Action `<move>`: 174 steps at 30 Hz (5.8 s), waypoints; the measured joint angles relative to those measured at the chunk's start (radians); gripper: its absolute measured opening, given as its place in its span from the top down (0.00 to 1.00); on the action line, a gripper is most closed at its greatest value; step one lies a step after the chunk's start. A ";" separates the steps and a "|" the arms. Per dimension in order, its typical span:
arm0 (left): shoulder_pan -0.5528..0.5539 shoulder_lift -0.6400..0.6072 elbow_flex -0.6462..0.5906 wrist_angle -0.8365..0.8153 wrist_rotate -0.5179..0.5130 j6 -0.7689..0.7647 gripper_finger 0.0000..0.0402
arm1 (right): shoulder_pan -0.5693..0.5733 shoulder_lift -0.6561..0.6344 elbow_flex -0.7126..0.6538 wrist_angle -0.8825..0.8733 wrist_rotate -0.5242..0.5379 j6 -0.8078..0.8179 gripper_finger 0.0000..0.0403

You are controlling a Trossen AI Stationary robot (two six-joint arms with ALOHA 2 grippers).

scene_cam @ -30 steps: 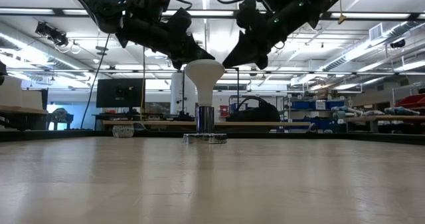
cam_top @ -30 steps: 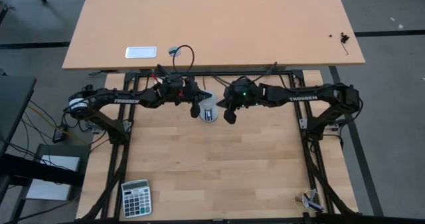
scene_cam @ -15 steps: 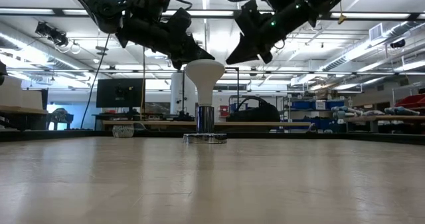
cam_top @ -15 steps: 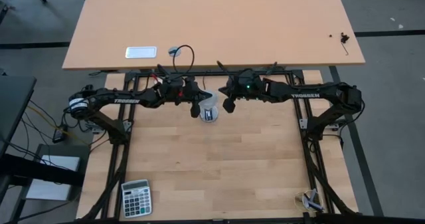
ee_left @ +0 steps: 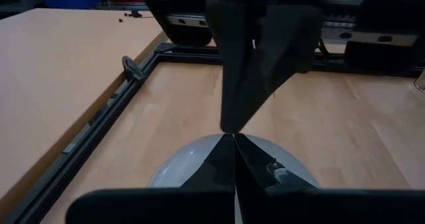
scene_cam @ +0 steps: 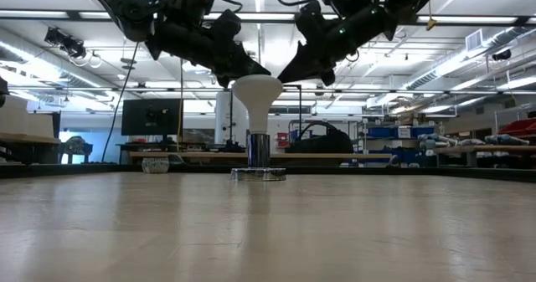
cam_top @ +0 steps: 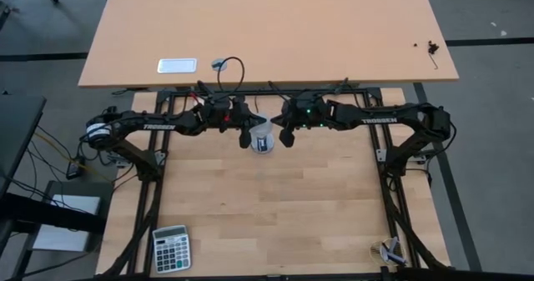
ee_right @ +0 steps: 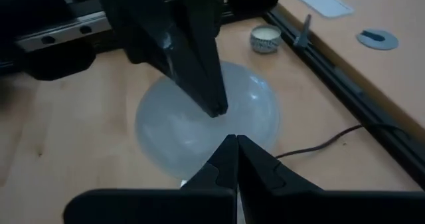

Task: Screw lightbulb
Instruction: Insert the lightbulb into the lamp

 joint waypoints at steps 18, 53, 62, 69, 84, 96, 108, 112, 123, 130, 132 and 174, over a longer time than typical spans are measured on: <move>0.000 0.000 0.001 0.004 0.003 0.001 1.00 | -0.007 -0.030 -0.001 0.007 0.096 -0.023 0.97; 0.006 0.000 0.001 0.013 0.003 0.000 1.00 | 0.024 0.018 0.030 -0.002 -0.032 0.002 0.97; 0.006 0.000 0.001 0.015 0.003 0.000 1.00 | -0.025 0.017 0.030 -0.006 0.058 -0.003 0.97; 0.006 0.000 0.001 0.015 0.005 0.002 1.00 | -0.030 0.019 0.030 0.001 0.042 -0.002 0.97; 0.006 0.000 0.000 0.014 0.011 0.001 1.00 | 0.018 0.028 0.032 -0.018 -0.093 0.033 0.97; 0.008 0.000 0.001 0.014 -0.008 0.000 1.00 | 0.012 0.026 0.029 -0.020 0.005 0.025 0.97; 0.006 0.000 0.001 0.016 0.011 0.001 1.00 | -0.024 0.004 0.030 0.024 0.065 -0.017 0.98; 0.006 0.000 0.001 0.016 0.010 0.001 1.00 | -0.052 0.014 0.031 0.027 0.061 -0.025 0.98; 0.006 0.000 0.001 0.016 0.006 0.002 1.00 | -0.051 0.045 0.032 0.025 -0.024 -0.020 0.98; 0.005 0.000 0.000 0.009 0.014 0.002 1.00 | -0.032 0.048 0.032 0.014 -0.054 0.005 0.98; 0.005 0.000 0.000 0.003 0.014 0.003 1.00 | -0.020 0.047 0.033 0.009 -0.063 0.009 0.98; 0.007 0.000 0.000 0.006 0.010 0.000 1.00 | -0.025 0.046 0.032 0.014 -0.062 0.033 0.98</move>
